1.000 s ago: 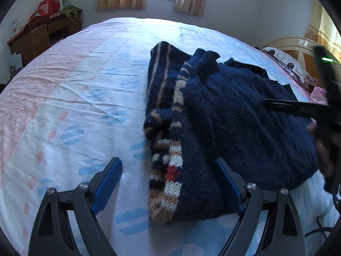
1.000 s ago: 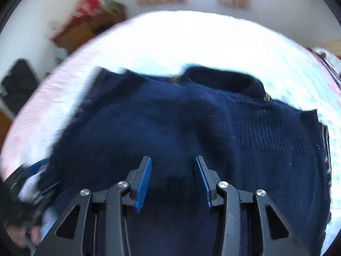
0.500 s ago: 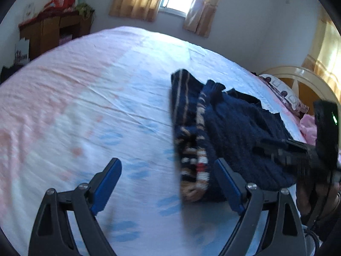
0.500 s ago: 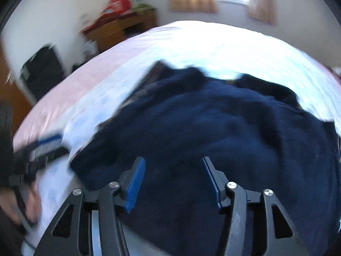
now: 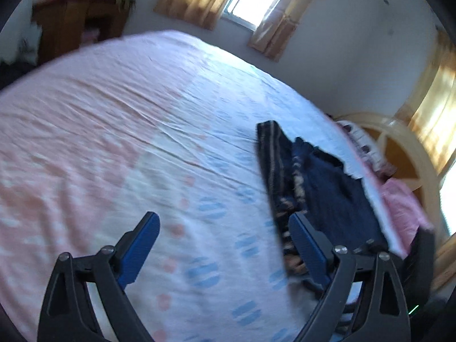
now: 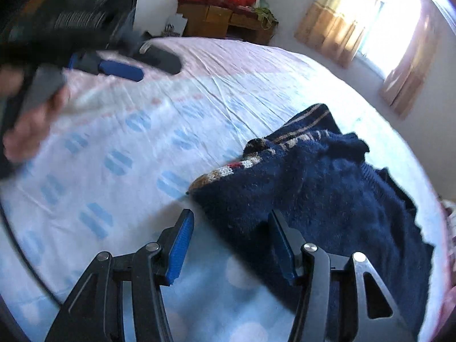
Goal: Fold small clothes
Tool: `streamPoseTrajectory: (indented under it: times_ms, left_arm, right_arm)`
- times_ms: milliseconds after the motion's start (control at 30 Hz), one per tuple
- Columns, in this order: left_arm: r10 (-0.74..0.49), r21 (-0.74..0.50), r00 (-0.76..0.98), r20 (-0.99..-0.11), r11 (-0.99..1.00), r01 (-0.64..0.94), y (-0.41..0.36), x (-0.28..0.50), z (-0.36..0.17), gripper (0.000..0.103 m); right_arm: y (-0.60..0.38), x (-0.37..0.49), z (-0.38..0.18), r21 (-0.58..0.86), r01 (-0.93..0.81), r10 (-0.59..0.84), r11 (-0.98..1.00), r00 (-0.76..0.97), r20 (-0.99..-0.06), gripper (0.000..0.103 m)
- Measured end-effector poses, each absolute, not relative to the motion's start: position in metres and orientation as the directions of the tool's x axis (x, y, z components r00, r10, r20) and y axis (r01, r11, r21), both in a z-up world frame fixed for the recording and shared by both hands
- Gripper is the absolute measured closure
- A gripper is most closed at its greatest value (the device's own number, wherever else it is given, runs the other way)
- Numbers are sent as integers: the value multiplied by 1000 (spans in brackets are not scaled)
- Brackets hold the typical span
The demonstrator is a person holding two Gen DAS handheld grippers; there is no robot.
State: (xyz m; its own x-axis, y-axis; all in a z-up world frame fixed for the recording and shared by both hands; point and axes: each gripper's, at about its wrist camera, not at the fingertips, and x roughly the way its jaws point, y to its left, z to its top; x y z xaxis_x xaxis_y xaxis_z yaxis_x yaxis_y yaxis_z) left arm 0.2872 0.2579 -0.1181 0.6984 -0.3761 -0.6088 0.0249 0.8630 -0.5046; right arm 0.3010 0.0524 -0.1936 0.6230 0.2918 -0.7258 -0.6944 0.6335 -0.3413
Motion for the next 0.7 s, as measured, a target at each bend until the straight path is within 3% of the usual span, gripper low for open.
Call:
streamPoseTrajectory:
  times_ms: [167,333,533,700]
  left_arm:
    - [-449,-518,653,-610,850,100,233,326,-115,9]
    - [-539,-541,585,-606,819,194,200,370,-112,9]
    - [-603,-545,502,-620,791,278,162,412,-119,9]
    - [-584,-506,479,-656,810,296,144,436,-127,9]
  right_arm:
    - [58,308,-197,-378,-661,252,648,654,-713,49]
    - [54,312,-200,-360,-650,250,670,653,-715,73]
    - [54,315,-204,-353,-645,252,678,655,-713,74]
    - [55,314,-208,-367,-639,249,676,667,-702,74]
